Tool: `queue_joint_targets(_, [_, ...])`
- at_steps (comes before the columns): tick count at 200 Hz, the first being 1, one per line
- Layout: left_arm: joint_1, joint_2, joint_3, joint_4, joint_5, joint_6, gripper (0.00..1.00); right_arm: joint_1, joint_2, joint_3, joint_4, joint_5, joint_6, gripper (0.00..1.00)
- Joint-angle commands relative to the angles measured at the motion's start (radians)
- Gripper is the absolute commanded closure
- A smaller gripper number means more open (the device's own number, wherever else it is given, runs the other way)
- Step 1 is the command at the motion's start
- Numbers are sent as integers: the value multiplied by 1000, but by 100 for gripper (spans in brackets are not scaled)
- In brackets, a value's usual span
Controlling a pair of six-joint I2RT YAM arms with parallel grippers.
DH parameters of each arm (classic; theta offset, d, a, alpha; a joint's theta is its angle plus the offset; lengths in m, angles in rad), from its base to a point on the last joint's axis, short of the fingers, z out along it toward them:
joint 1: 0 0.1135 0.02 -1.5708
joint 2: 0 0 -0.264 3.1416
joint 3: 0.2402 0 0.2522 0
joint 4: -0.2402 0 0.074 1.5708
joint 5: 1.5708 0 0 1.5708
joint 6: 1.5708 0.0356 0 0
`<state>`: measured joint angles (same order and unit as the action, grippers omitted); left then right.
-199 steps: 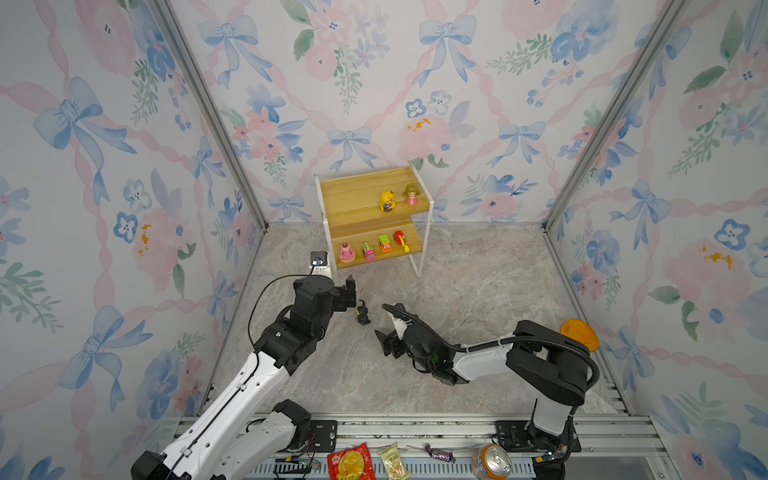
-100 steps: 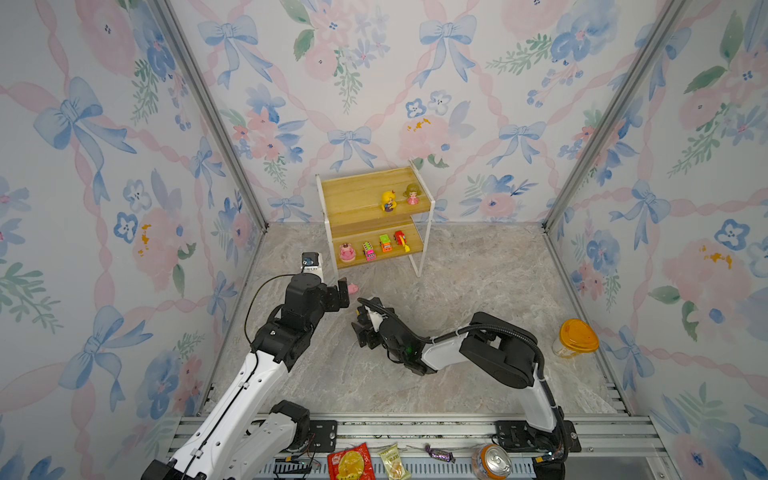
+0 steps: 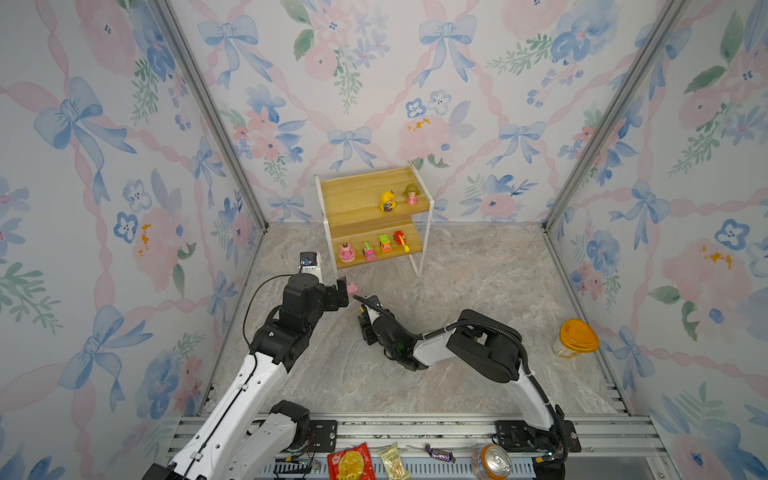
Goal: Place and organize the plastic toys onto the shelf
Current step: 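Close the right gripper on the black-and-yellow figure, then lift the black figure off the floor with the right gripper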
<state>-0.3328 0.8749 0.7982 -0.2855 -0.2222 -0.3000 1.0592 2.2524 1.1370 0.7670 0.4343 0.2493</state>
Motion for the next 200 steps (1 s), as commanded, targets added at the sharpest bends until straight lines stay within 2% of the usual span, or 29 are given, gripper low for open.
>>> queue_joint_targets(1, [9,-16,-11,20,18,4,2,-8,1,9,-20,20,7,55])
queue_joint_targets(21, [10,-17,-14,20,22,6,2,-8,-62,-33,-38,13,8,65])
queue_joint_targets(34, [14,-18,-17,22,26,10,2,-12,-126,-76,-71,-3,21,66])
queue_joint_targets(52, [13,-19,-19,24,33,10,2,-12,-249,-129,-204,-34,37,67])
queue_joint_targets(75, [15,-18,-22,31,49,14,2,-7,-416,-181,-458,-109,34,68])
queue_joint_targets(108, [18,-10,-22,35,76,21,2,-15,-586,-158,-972,-287,29,67])
queue_joint_targets(128, [21,-10,-25,40,90,25,2,-13,-633,-133,-1210,-347,28,67])
queue_joint_targets(149, [27,-11,-28,44,105,25,2,-16,-645,-109,-1367,-364,5,67])
queue_joint_targets(182, [36,-11,-28,51,129,30,2,-69,-604,-9,-1529,-409,-64,66])
queue_joint_targets(200, [43,-14,-31,51,138,31,2,-87,-545,51,-1582,-382,-103,66])
